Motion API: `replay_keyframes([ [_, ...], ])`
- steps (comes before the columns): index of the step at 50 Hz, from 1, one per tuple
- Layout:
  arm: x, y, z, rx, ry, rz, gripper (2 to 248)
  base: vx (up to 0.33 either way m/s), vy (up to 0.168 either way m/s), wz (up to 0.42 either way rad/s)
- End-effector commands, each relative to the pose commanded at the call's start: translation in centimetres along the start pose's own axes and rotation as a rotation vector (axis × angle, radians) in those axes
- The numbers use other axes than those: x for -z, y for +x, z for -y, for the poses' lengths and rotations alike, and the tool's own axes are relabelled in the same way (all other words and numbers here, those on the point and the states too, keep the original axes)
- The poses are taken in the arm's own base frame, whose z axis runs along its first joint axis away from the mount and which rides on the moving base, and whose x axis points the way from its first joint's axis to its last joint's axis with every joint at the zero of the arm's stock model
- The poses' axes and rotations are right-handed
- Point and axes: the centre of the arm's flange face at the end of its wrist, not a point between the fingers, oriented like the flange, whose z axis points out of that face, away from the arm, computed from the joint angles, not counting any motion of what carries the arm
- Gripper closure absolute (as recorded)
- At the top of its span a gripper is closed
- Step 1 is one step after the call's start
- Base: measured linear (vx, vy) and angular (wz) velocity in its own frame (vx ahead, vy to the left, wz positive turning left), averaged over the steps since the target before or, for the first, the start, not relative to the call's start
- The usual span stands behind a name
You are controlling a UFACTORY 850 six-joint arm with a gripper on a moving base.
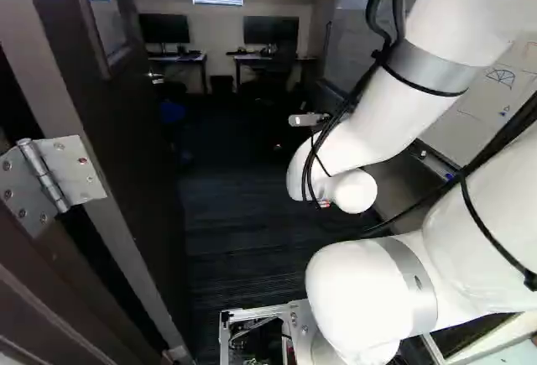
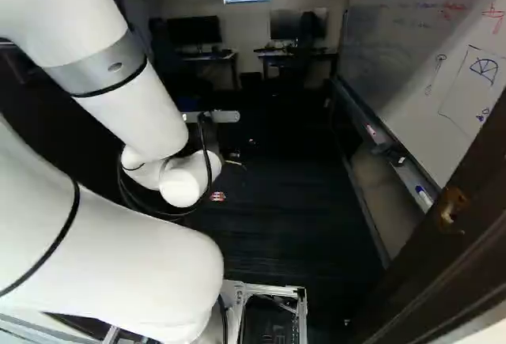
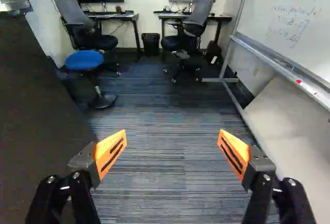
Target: Open the door and move inside
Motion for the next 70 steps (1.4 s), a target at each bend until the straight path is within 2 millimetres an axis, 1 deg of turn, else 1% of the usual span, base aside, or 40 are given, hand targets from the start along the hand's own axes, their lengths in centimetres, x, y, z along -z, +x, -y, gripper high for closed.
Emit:
replay_keyframes([
  [19, 0.00, 0.00, 0.00, 0.000, 0.000, 0.000, 3, 0.110, 0.003, 0.000],
  [46, 0.00, 0.00, 0.00, 0.000, 0.000, 0.000, 3, 0.232, 0.004, -0.012],
  [70, 0.00, 0.00, 0.00, 0.000, 0.000, 0.000, 3, 0.190, 0.001, -0.007],
])
